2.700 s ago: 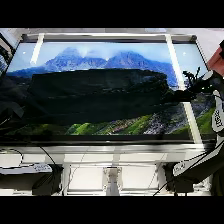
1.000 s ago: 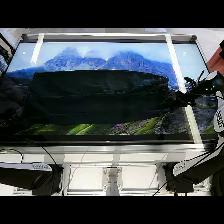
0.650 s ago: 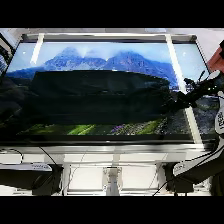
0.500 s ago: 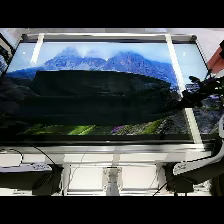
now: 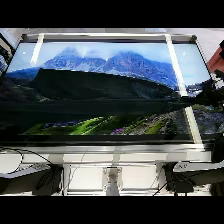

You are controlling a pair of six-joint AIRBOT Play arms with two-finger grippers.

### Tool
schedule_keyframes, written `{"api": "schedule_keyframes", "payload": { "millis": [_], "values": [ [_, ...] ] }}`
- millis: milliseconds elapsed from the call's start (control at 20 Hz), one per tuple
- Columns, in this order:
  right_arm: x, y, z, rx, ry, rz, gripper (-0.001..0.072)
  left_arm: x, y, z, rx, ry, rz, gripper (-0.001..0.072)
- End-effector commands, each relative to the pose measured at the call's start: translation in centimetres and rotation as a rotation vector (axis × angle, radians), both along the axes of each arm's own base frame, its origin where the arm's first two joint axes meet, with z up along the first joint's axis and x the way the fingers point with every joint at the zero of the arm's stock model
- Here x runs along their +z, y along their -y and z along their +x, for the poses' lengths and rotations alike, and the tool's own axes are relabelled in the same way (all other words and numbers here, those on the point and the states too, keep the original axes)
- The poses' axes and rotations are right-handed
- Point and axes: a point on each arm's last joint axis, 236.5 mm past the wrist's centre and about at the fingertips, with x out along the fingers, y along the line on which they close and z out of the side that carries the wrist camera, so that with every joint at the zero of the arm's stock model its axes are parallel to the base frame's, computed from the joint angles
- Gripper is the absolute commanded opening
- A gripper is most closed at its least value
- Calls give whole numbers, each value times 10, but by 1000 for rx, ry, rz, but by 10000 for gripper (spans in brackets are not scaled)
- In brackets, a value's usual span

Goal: Fold the clothes and pants, and hang the long-sleeved shirts on hangers.

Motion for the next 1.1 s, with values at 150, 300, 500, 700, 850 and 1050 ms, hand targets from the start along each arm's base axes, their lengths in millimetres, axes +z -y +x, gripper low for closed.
{"api": "schedule_keyframes", "payload": {
  "millis": [150,300,500,700,850,1050],
  "values": [
    [-23,-12,-26,32,-30,55,21,0,10,-4,-89,-18,34,23],
    [-54,-32,-68,81,-122,76,20,-23,22,-22,-175,-108,30,23],
    [-79,-42,-111,105,-234,50,20,-54,28,-42,-201,-222,15,22],
    [-65,-40,-101,92,-189,50,20,-51,29,-24,-210,-195,56,22],
    [-38,-20,-52,-75,-7,64,19,-29,27,21,-138,-26,64,22],
    [8,17,16,-301,249,74,18,15,23,92,-66,150,131,21]
  ]
}}
